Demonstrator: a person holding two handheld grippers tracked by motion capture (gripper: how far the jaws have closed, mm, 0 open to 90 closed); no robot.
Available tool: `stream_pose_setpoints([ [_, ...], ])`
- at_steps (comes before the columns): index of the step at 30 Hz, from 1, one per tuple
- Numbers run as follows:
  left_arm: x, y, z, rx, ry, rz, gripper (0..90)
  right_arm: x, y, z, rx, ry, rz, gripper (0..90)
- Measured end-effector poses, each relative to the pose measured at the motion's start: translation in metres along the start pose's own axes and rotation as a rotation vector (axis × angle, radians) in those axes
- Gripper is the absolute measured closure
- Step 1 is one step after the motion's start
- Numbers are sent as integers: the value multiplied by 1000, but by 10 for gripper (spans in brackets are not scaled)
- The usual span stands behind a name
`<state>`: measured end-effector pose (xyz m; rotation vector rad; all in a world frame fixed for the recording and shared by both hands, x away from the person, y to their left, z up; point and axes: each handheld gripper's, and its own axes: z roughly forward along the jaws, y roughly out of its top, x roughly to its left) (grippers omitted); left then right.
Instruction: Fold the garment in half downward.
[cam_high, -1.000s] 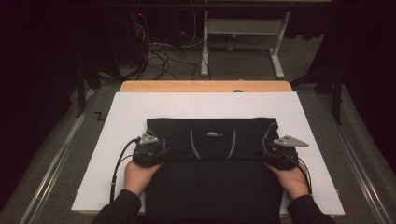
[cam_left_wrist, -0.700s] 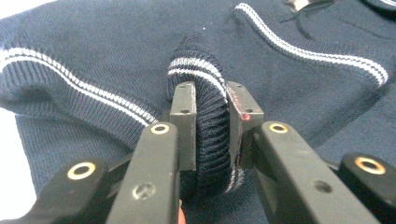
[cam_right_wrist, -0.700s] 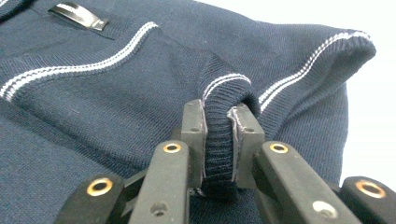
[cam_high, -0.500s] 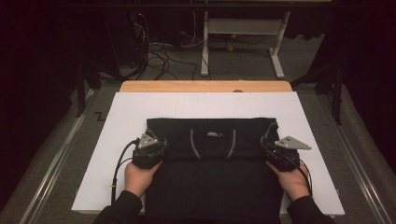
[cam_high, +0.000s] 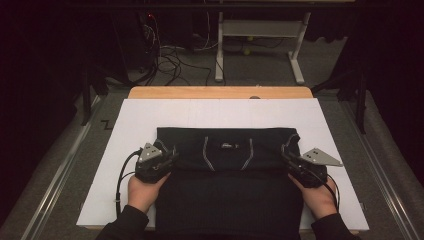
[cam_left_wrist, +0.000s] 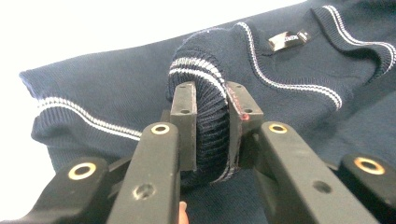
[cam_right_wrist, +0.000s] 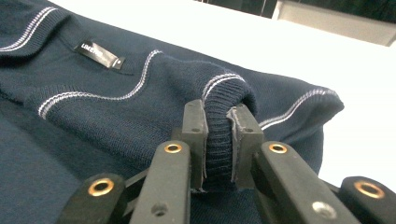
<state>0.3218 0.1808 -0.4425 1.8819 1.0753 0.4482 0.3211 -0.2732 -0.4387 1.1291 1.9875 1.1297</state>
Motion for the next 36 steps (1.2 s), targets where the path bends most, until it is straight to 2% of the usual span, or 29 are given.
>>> stream_pose_setpoints([
  [6, -5, -2, -15, -12, -19, 5, 717, 0, -1, -17, -29, 10, 1, 798],
  [9, -9, -8, -18, 7, -24, 14, 716, 2, -5, -25, -26, 19, 2, 797],
  [13, -14, -20, -18, 59, -22, 31, 714, 7, -15, -30, 5, 33, -12, 796],
  [16, -15, -26, -20, 74, -33, 13, 714, 11, -22, -30, 33, 39, -26, 796],
  [21, -16, -33, -25, 94, -36, 9, 712, 13, -29, -33, 53, 43, -28, 793],
  [23, -17, -36, -23, 126, -42, 10, 707, 14, -32, -33, 66, 43, -29, 779],
  [25, -16, -39, -20, 150, -34, 12, 664, 14, -35, -31, 92, 43, -25, 722],
  [26, -16, -39, -19, 154, -30, 10, 619, 13, -36, -31, 90, 42, -25, 666],
  [28, -15, -37, -20, 134, -10, 1, 526, 11, -35, -33, 76, 41, -3, 580],
  [31, -14, -33, -22, 109, 0, -11, 427, 8, -32, -36, 48, 43, 26, 504],
  [33, -13, -30, -24, 95, 5, -7, 397, 7, -30, -36, 36, 39, 32, 472],
  [36, -12, -22, -22, 77, -24, -14, 350, 7, -24, -35, 18, 39, 35, 441],
])
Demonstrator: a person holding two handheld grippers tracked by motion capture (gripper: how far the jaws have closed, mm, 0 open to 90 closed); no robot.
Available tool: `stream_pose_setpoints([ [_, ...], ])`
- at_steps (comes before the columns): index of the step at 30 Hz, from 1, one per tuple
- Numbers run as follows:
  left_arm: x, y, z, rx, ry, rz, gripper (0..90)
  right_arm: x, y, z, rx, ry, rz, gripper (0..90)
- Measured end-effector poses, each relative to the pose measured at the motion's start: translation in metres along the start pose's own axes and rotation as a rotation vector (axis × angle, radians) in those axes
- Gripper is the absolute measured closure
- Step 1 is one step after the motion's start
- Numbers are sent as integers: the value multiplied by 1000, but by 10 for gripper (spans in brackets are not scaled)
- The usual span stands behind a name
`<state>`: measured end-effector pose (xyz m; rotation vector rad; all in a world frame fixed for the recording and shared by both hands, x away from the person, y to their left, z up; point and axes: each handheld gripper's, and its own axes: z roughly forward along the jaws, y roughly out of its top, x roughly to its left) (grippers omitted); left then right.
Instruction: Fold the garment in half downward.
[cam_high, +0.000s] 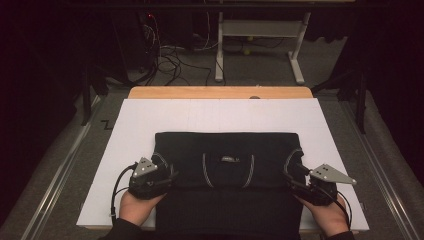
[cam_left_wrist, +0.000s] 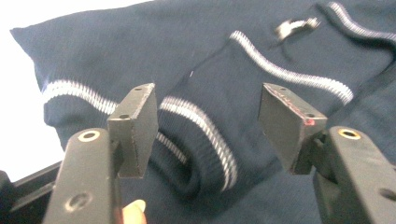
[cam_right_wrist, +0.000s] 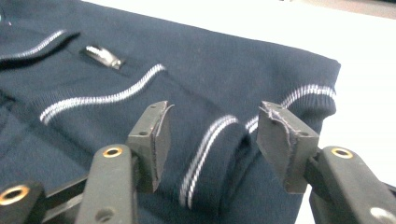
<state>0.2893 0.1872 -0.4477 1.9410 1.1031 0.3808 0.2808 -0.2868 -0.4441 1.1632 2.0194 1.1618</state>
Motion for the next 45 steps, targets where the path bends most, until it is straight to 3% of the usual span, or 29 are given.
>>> stream_pose_setpoints([
  [7, -5, 34, 20, 11, -61, 19, 317, 7, 26, 19, 8, 34, -25, 414],
  [10, -12, 47, 37, 61, -71, 31, 318, 13, 35, 34, 23, 40, -38, 416],
  [15, -17, 64, 71, 179, -31, 53, 327, 21, 46, 65, 107, 69, -48, 456],
  [19, -11, 60, 95, 285, -31, 31, 363, 23, 47, 86, 194, 68, -51, 510],
  [21, -12, 56, 100, 311, -34, 38, 377, 23, 45, 94, 235, 77, -44, 516],
  [23, -11, 54, 100, 292, -39, 27, 390, 24, 43, 99, 270, 76, -49, 540],
  [25, -12, 53, 99, 287, -52, 43, 433, 25, 41, 104, 298, 75, -54, 560],
  [29, -14, 50, 97, 276, -72, 67, 586, 27, 40, 106, 305, 94, -68, 748],
  [31, -14, 49, 96, 273, -85, 69, 706, 30, 40, 105, 296, 90, -86, 812],
  [33, -15, 48, 92, 253, -81, 79, 758, 32, 40, 102, 273, 86, -105, 824],
  [38, -21, 45, 78, 158, -64, 103, 780, 34, 39, 87, 180, 94, -107, 829],
  [45, -29, 39, 51, 53, -97, 117, 779, 40, 34, 61, 84, 122, -118, 829],
])
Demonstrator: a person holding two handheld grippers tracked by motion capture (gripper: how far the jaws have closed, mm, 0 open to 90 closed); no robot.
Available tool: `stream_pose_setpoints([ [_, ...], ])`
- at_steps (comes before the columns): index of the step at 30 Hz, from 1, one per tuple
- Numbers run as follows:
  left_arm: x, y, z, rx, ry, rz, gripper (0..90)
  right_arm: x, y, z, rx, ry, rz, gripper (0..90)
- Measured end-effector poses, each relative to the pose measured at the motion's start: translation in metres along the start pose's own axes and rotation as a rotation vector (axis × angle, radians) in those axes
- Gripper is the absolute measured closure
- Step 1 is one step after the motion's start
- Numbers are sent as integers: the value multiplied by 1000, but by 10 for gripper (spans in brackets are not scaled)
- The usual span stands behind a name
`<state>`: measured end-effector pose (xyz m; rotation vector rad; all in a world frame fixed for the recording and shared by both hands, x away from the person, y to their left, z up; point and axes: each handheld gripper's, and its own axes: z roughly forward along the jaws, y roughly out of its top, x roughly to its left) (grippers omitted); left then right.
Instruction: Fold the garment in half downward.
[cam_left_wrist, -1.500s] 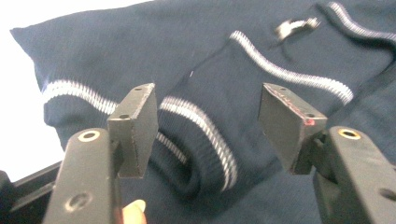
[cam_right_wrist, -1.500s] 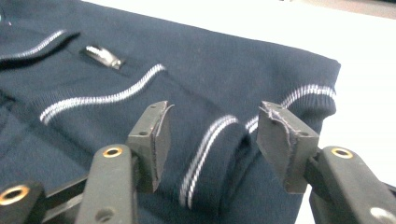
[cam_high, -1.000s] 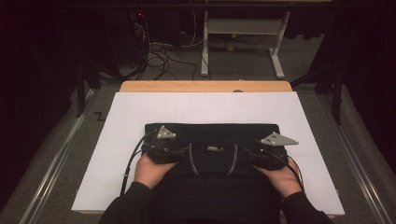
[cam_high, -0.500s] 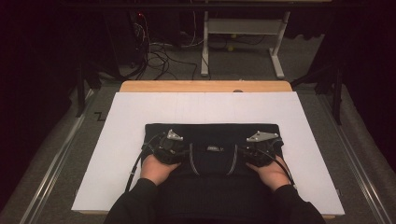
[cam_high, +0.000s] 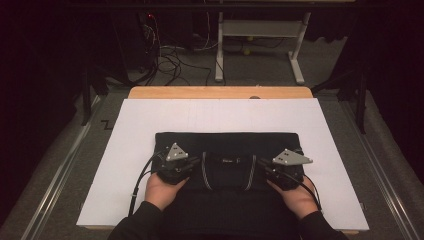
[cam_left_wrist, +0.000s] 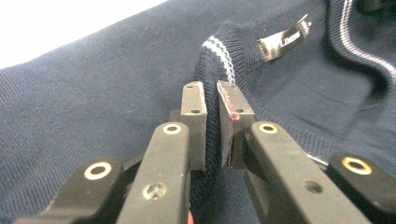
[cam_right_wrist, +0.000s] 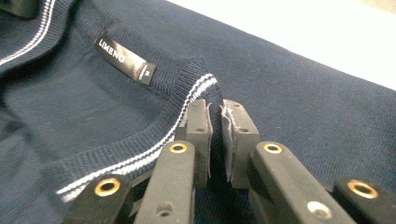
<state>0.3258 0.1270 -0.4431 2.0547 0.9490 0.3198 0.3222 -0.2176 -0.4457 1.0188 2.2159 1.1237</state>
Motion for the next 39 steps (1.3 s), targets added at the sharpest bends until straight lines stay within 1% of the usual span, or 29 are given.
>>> stream_pose_setpoints([
  [5, -9, -11, -15, -29, -34, 13, 778, 8, -9, -15, -39, 33, -14, 828],
  [7, -13, -17, -22, -36, -60, 11, 777, 12, -12, -23, -50, 44, -16, 828],
  [9, -19, -24, -28, -47, -78, 18, 776, 15, -16, -30, -60, 54, -15, 827],
  [12, -27, -34, -37, -66, -92, 21, 775, 22, -21, -42, -74, 63, -22, 827],
  [17, -39, -47, -48, -62, -103, 29, 774, 33, -27, -60, -93, 81, -27, 827],
  [20, -47, -55, -54, -58, -123, 25, 773, 39, -34, -69, -96, 94, -30, 826],
  [22, -52, -60, -57, -45, -119, 42, 770, 42, -38, -73, -94, 104, -29, 827],
  [25, -55, -66, -59, -42, -134, 30, 766, 47, -45, -79, -88, 118, -30, 826],
  [30, -62, -73, -62, -25, -138, 35, 757, 53, -53, -88, -82, 128, -32, 824],
  [35, -66, -77, -66, -26, -146, 33, 737, 58, -58, -95, -79, 133, -36, 816],
  [36, -67, -79, -67, -27, -147, 30, 736, 59, -59, -96, -77, 134, -36, 809],
  [39, -67, -81, -70, -27, -151, 31, 692, 60, -61, -99, -82, 142, -29, 766],
])
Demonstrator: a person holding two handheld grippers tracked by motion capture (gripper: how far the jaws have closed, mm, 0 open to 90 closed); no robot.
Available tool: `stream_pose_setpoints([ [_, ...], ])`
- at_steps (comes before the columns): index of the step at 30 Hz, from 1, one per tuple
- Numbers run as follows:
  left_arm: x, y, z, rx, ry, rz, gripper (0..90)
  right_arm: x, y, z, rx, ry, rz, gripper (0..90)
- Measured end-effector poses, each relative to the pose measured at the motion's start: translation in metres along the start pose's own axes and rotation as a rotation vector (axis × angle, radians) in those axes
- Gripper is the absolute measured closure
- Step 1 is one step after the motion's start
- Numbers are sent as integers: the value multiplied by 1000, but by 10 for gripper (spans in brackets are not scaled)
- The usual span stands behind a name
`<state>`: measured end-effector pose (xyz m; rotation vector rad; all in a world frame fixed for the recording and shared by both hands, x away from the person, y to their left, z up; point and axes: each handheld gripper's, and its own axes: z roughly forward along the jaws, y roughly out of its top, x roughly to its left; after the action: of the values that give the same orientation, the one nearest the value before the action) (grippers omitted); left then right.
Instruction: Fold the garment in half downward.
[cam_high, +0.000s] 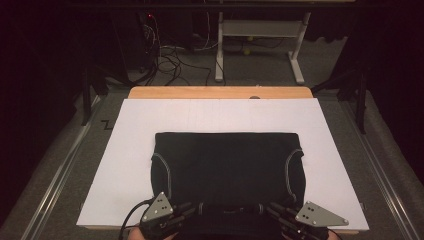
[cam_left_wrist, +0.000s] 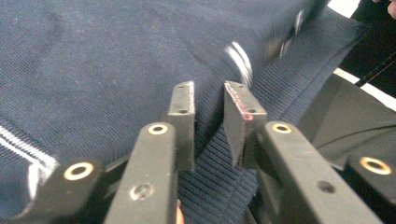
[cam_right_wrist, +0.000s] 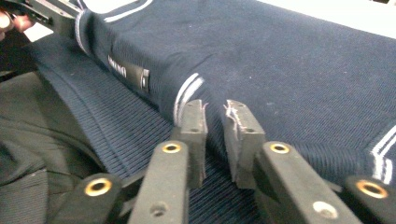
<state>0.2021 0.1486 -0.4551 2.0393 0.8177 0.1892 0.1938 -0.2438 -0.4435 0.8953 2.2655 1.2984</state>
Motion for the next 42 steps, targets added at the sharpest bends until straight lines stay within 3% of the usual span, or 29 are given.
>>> stream_pose_setpoints([
  [5, -3, -1, -5, -16, 11, 15, 647, -2, -1, -5, -22, -7, 18, 707],
  [14, 6, -1, -6, -33, 65, -7, 517, -10, -2, -3, -39, -55, 42, 618],
  [26, 38, -5, -10, -72, 143, -55, 414, -30, -5, 3, -45, -138, 88, 471],
  [31, 52, -6, -12, -68, 204, -34, 354, -38, -7, 6, -44, -173, 99, 400],
  [38, 69, -7, -11, -79, 231, -57, 249, -50, -7, 9, -60, -215, 120, 295],
  [42, 74, -7, -15, -111, 220, -80, 228, -55, -9, 8, -64, -233, 139, 227],
])
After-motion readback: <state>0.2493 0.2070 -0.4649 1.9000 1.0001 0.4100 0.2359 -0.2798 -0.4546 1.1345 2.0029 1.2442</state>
